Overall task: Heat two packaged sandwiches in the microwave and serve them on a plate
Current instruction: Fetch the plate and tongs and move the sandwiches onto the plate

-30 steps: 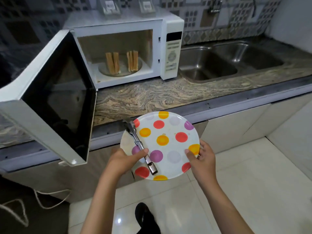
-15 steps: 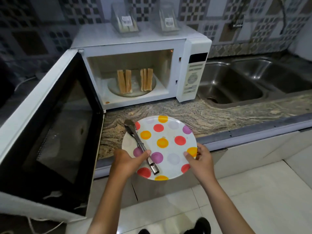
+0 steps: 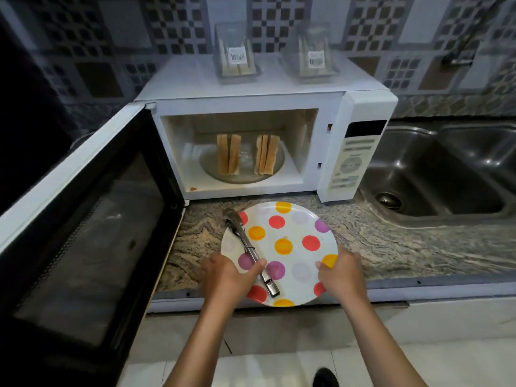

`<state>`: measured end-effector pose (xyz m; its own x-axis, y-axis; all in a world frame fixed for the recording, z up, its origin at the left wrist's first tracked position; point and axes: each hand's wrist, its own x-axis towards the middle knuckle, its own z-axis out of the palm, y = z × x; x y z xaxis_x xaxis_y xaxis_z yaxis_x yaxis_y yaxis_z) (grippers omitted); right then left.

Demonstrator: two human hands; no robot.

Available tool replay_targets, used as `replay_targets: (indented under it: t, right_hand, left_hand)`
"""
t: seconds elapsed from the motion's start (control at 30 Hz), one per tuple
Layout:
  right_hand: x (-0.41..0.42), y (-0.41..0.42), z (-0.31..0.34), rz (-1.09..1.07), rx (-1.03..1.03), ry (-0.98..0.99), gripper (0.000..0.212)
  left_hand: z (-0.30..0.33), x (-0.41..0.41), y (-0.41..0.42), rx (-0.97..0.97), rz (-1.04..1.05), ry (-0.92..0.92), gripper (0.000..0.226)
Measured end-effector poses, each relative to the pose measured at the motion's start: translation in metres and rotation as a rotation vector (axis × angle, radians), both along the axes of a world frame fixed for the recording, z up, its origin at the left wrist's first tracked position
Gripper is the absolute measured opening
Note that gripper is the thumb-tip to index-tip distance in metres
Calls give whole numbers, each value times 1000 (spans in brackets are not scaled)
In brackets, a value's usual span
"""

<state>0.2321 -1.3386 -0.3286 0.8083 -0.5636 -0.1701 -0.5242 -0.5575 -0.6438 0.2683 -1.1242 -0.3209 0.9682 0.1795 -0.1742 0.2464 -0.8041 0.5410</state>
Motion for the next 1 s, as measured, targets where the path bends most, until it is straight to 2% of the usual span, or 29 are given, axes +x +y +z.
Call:
replay_targets:
  t: [0.17, 0.23, 0.33, 0.43, 0.53, 0.67, 0.83, 0.93, 1.0]
  right_hand:
    - [15, 4, 20, 40, -310, -2, 47]
    - [21, 12, 25, 155, -264, -86, 45]
    - [28, 37, 27, 363, -100, -212, 43]
    - [33, 62, 21, 504, -181, -141, 44]
    - [36, 75, 15, 539, -308, -62, 36]
    - [37, 81, 10, 526, -328, -120, 27]
    - [29, 80, 12, 479, -230, -273, 15]
    - [20, 78, 15, 437, -153, -312, 15]
    - [14, 76, 16, 428, -122, -349, 18]
  left_hand:
    - [-8, 13, -7, 53, 49, -7, 112]
    - [-6, 17, -4, 53, 64, -88, 100]
    - [-3, 26, 4, 39, 61, -264, 66]
    - [-11, 32, 11, 62, 22, -353, 48]
    - [-21, 35, 11, 78, 3, -367, 42]
    - [-23, 38, 12, 74, -1, -389, 27]
    - [-22, 37, 11, 73, -2, -401, 24]
    - [-21, 36, 13, 32, -5, -408, 34]
    - [-19, 32, 13, -68, 2, -434, 41]
